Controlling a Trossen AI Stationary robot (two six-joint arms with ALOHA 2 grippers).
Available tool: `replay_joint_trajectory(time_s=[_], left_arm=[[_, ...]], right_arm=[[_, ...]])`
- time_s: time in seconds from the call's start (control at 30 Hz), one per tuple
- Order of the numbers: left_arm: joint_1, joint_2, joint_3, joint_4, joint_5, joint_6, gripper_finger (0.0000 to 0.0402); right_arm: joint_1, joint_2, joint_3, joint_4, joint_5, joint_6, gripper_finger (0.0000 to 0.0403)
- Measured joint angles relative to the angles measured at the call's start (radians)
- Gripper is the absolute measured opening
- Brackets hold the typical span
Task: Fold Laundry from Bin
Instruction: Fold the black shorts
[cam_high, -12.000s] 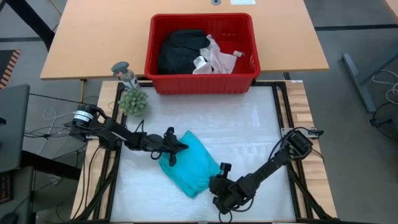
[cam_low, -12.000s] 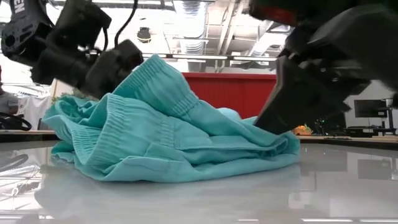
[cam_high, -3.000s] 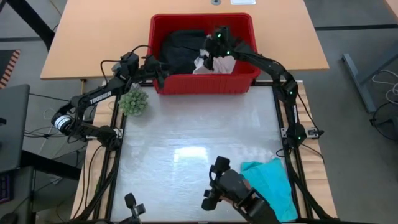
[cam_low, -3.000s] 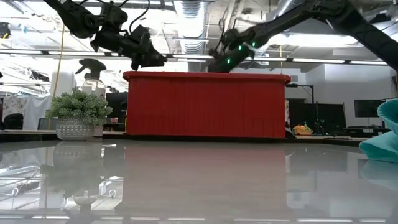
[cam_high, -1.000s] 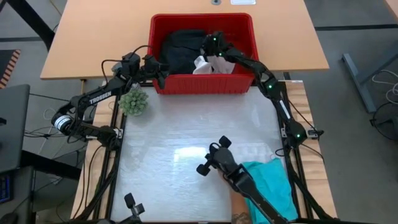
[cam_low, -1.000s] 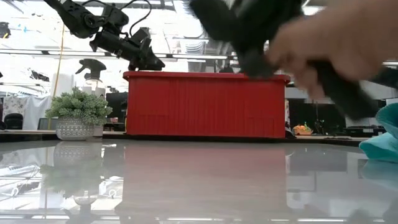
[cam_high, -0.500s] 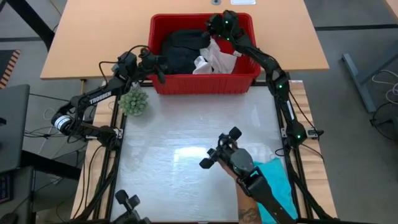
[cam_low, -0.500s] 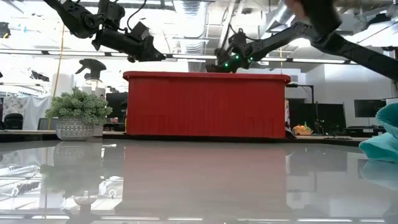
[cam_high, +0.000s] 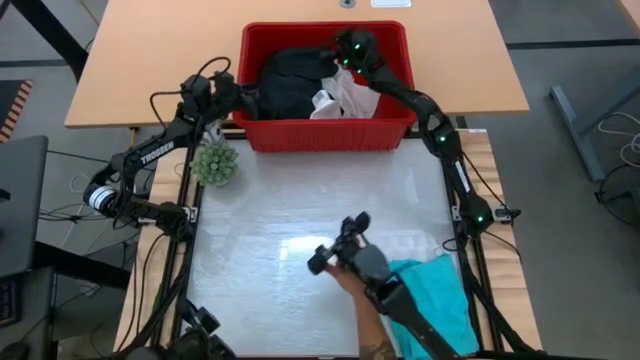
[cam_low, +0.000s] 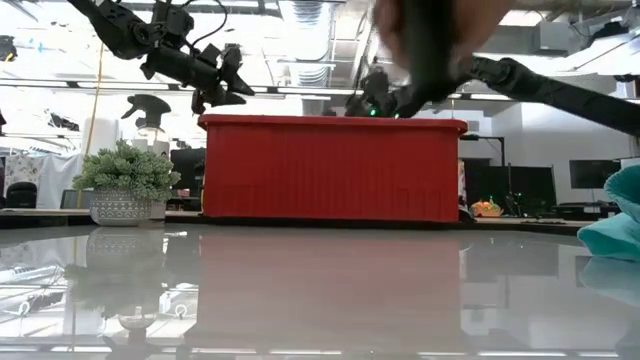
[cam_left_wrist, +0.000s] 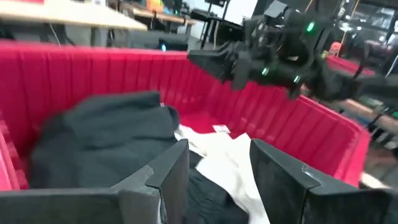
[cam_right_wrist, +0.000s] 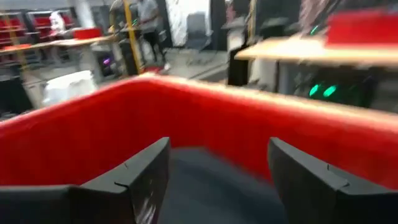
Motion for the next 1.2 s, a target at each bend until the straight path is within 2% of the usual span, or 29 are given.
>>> replay_joint_trajectory(time_s=[0.3,0.63,0.77,0.83,0.9,1.0,1.03,1.07,1.2], left_arm=[[-0.002,0.000,0.000,-0.079,0.024,-0.104,0.0160],[-0.002,0.000,0.000,-0.080,0.084,-0.149,0.0160],[-0.002,0.000,0.000,-0.083,0.097,-0.150,0.0160],[-0.002,0.000,0.000,-0.084,0.098,-0.151,0.0160],[-0.002,0.000,0.001,-0.085,0.098,-0.151,0.0160],[-0.002,0.000,0.001,-0.085,0.098,-0.151,0.0160],[-0.002,0.000,0.001,-0.085,0.097,-0.151,0.0160],[-0.002,0.000,0.001,-0.085,0.097,-0.151,0.0160],[-0.002,0.000,0.001,-0.085,0.096,-0.151,0.0160]], right_arm=[[0.083,0.101,0.000,-0.057,-0.034,-0.002,0.0290],[0.103,0.123,-0.004,-0.336,-0.038,-0.199,0.0291],[0.099,0.123,-0.004,-0.347,-0.033,-0.219,0.0277],[0.103,0.122,0.002,-0.389,-0.001,-0.245,0.0246],[0.110,0.122,0.000,-0.433,0.028,-0.265,0.0193],[0.120,0.122,0.000,-0.465,0.022,-0.308,0.0067],[0.124,0.122,0.000,-0.466,0.023,-0.318,0.0035],[0.128,0.119,0.000,-0.463,0.026,-0.320,0.0025],[0.132,0.078,-0.001,-0.409,0.040,-0.309,0.0024]])
